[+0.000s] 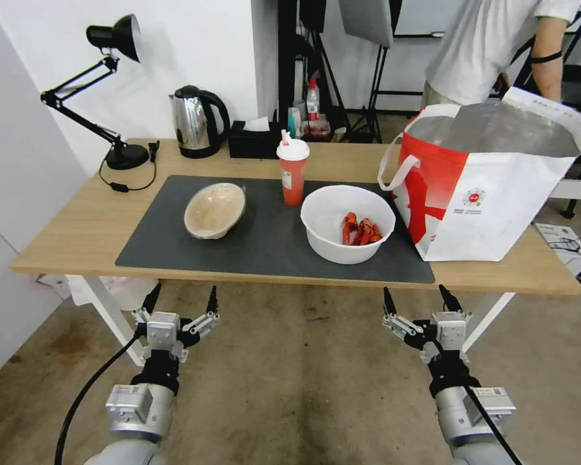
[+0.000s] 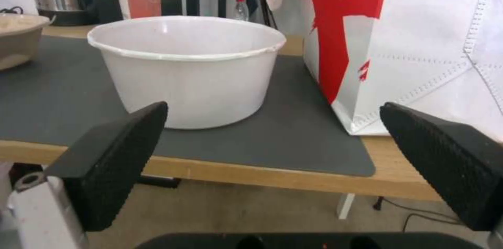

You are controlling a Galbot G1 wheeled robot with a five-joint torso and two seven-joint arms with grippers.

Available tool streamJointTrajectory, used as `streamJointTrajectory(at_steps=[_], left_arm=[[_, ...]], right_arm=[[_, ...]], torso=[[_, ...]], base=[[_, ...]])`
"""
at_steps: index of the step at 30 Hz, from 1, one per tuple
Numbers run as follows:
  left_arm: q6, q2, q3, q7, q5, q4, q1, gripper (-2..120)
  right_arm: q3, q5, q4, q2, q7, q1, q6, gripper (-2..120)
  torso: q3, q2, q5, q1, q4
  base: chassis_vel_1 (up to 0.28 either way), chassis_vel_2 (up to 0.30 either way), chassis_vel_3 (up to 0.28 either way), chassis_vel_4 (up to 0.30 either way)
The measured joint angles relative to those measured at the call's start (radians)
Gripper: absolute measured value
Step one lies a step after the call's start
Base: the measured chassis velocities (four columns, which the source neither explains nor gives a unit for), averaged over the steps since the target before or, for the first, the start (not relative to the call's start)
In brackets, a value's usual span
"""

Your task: Pick up the trash from the table and place it into the takeout bag.

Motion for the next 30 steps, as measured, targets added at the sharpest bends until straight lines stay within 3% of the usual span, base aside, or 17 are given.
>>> streamJointTrajectory(at_steps=[30], left_arm=[[0.000,0.000,0.000,0.000,0.000,0.000,0.000,100]], right_arm=[[0.000,0.000,0.000,0.000,0.000,0.000,0.000,100]], torso=[[0.000,0.000,0.0000,0.000,0.0000]], base=[[0.000,0.000,0.000,0.000]])
